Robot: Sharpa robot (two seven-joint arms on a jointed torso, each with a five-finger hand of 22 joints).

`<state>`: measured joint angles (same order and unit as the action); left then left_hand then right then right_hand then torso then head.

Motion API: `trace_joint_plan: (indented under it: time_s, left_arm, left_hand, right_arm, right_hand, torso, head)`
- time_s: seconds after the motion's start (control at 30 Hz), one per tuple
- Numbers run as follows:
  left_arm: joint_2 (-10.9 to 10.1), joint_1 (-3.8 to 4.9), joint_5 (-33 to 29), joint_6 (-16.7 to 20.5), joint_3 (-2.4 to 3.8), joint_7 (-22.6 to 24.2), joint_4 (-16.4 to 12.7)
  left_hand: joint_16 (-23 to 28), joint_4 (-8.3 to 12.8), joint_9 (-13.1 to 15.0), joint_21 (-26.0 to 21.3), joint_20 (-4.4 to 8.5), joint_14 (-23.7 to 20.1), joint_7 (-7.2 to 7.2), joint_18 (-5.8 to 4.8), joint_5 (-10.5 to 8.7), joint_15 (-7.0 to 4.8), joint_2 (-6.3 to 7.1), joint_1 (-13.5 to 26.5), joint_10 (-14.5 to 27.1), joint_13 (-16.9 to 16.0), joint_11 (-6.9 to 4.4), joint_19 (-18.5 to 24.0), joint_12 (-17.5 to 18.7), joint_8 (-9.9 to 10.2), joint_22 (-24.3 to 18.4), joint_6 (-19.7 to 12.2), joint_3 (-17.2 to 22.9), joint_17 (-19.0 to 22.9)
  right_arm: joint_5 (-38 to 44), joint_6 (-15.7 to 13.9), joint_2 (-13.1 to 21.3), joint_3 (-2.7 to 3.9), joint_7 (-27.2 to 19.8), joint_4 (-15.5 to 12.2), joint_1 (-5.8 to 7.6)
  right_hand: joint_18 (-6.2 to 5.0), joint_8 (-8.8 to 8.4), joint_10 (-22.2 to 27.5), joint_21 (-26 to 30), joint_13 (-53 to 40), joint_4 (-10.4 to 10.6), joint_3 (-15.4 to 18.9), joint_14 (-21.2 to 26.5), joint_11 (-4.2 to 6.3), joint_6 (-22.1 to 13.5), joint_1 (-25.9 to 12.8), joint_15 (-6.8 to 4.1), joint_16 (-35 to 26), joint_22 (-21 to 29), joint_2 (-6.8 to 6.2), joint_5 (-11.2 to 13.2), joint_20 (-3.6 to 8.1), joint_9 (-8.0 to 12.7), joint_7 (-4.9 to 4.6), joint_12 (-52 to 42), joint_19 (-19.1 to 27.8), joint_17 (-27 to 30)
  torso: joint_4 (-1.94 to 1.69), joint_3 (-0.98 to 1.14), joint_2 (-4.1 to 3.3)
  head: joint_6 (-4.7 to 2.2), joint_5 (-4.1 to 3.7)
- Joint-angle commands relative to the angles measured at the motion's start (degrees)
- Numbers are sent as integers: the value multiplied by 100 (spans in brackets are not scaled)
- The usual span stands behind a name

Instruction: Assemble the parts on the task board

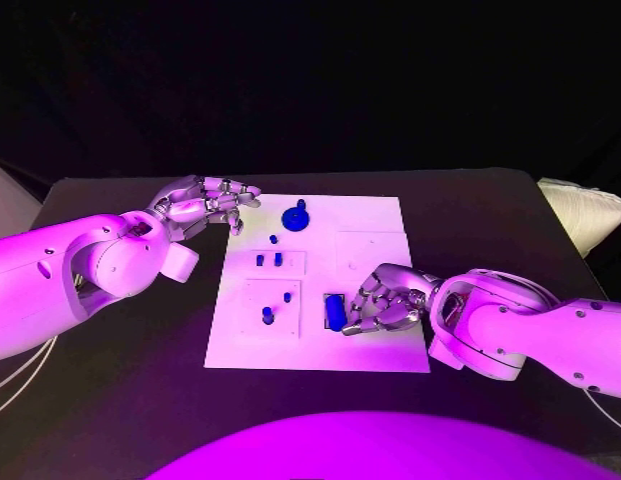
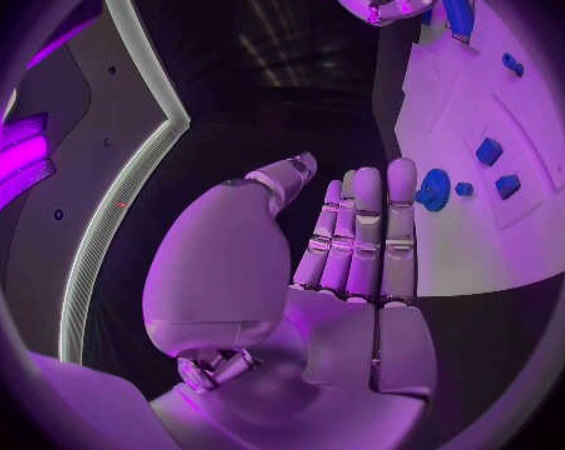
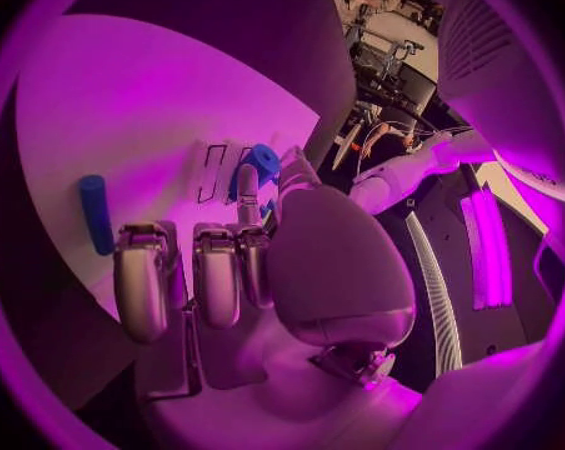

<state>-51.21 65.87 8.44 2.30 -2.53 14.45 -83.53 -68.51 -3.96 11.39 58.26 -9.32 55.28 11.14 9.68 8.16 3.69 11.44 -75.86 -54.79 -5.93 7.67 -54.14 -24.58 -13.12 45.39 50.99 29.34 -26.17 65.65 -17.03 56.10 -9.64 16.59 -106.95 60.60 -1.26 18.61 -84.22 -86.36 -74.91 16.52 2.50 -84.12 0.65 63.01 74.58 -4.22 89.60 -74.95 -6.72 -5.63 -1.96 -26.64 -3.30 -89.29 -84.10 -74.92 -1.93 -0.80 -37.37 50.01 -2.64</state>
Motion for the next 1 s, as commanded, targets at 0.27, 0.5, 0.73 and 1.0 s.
trace_joint_plan:
  time_s: [0.27,0.5,0.73,1.0]
  left_arm:
    - [5,0,-3,-63,4,28,-8]
    - [8,0,1,-75,4,14,-11]
    - [5,0,3,-81,4,4,-12]
    - [-1,0,9,-88,4,-4,-17]
  left_hand:
    - [17,-37,-7,-31,-2,-49,-1,80,4,9,-12,-50,54,-9,-5,57,-36,-11,-15,-48,-10,-8]
    - [17,-41,-8,-36,-2,-50,-1,81,4,9,-13,-50,56,-9,-4,62,-37,-11,-21,-47,-12,-8]
    - [17,-41,-8,-36,-2,-50,-1,81,4,9,-13,-50,56,-9,-4,62,-37,-11,-21,-47,-12,-8]
    - [17,-41,-8,-36,-2,-50,-1,81,4,9,-13,-50,56,-9,-4,62,-37,-11,-21,-47,-12,-8]
  right_arm:
    - [335,94,-56,0,-27,60,-3]
    - [374,-91,-170,1,165,151,-4]
    - [401,-183,-261,1,286,223,-5]
    - [406,44,-329,1,355,288,-11]
  right_hand:
    - [51,8,-561,-33,-1486,20,-188,-583,33,18,-5,-30,32,-1353,198,-37,35,38,1,-25,-486,-1488]
    - [62,11,-567,-79,-1493,23,-257,-588,46,56,-290,-40,40,-1377,478,-98,41,65,17,-39,-502,-1508]
    - [66,43,-577,-100,-1507,24,-288,-588,63,106,-508,-53,40,-1389,659,-307,48,68,40,-68,-510,-1508]
    - [66,51,-578,-95,-1509,-12,-286,-588,74,98,-460,-62,40,-1388,580,-334,55,70,52,-71,-509,-1508]
  torso:
    - [-5,-3,-5]
    - [-9,-1,-3]
    - [0,-4,-3]
    - [-5,-5,-1]
  head:
    - [-1,-14]
    - [-1,-11]
    - [-1,-9]
    - [-1,-11]
